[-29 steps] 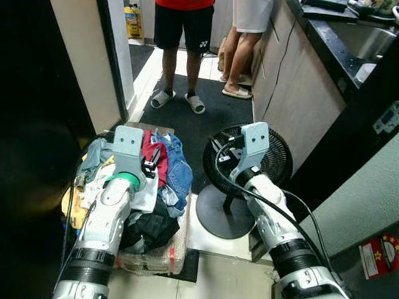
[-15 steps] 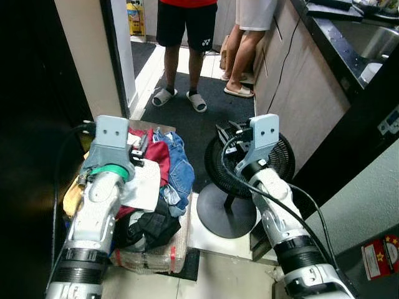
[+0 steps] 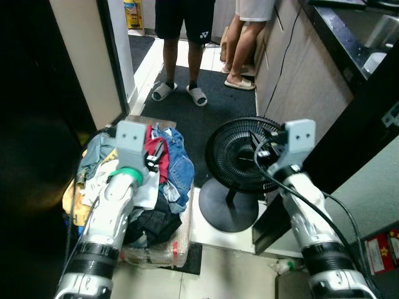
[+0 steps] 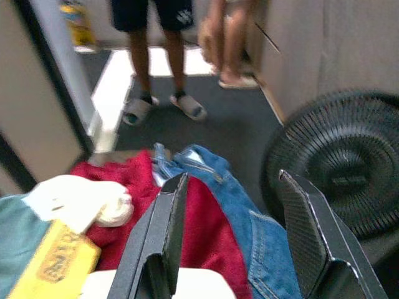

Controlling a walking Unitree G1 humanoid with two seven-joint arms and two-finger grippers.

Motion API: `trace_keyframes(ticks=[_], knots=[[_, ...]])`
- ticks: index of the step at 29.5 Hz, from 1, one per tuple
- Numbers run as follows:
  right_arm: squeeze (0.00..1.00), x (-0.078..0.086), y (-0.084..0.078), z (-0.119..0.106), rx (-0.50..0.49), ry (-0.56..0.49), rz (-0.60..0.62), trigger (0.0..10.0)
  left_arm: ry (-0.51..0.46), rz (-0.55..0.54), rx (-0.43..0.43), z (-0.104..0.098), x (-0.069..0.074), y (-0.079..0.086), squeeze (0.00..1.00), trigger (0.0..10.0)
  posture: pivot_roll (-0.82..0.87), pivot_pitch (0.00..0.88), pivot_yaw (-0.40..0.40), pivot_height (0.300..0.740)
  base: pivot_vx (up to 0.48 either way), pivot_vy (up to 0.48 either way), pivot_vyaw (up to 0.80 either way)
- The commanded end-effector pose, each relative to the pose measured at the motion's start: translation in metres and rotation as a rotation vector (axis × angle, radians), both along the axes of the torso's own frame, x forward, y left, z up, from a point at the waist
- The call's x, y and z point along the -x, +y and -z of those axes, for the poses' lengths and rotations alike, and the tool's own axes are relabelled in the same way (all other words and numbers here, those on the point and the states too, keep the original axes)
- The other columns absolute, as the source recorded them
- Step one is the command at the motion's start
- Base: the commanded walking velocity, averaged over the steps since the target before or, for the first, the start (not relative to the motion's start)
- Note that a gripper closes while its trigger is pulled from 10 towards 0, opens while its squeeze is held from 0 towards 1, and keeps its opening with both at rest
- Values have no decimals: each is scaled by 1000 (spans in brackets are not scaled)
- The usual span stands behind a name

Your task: Clothes washing

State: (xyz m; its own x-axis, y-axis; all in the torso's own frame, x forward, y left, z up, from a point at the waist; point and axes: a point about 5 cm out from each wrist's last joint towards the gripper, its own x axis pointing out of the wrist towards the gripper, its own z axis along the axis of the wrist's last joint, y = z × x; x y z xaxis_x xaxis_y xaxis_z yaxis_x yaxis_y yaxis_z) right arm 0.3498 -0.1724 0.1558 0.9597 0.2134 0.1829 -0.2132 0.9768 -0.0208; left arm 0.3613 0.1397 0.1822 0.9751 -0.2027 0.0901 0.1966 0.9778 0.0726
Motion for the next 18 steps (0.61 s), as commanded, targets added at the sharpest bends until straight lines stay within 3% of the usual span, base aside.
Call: trace_keyframes(ticks=[1, 6, 12, 16, 17, 18], knots=[[0, 6, 9, 13, -11, 31, 4, 10000, 62, 19, -20, 15, -2, -1, 0, 10000, -18, 164, 50, 740, 0, 0, 0], [0, 3, 30, 9, -21, 20, -46, 10000, 55, 33, -60, 17, -6, -6, 0, 10000, -11, 161, 41, 740, 0, 0, 0], [0, -5, 21, 27, -53, 116, 37, 10000, 46, 3, -56, 15, -7, 1, 0, 10000, 13, 151, 19, 740, 0, 0, 0], [0, -10, 38, 31, -90, 155, -16, 10000, 54, -23, -62, 20, -4, 9, 0, 10000, 36, 149, 2, 740, 0, 0, 0], [0, -15, 54, 31, -142, 190, -41, 10000, 56, -48, -59, 23, -2, 16, 0, 10000, 59, 150, -12, 740, 0, 0, 0], [0, -15, 54, 31, -142, 190, -41, 10000, 56, -48, -59, 23, -2, 16, 0, 10000, 59, 150, -12, 740, 0, 0, 0]])
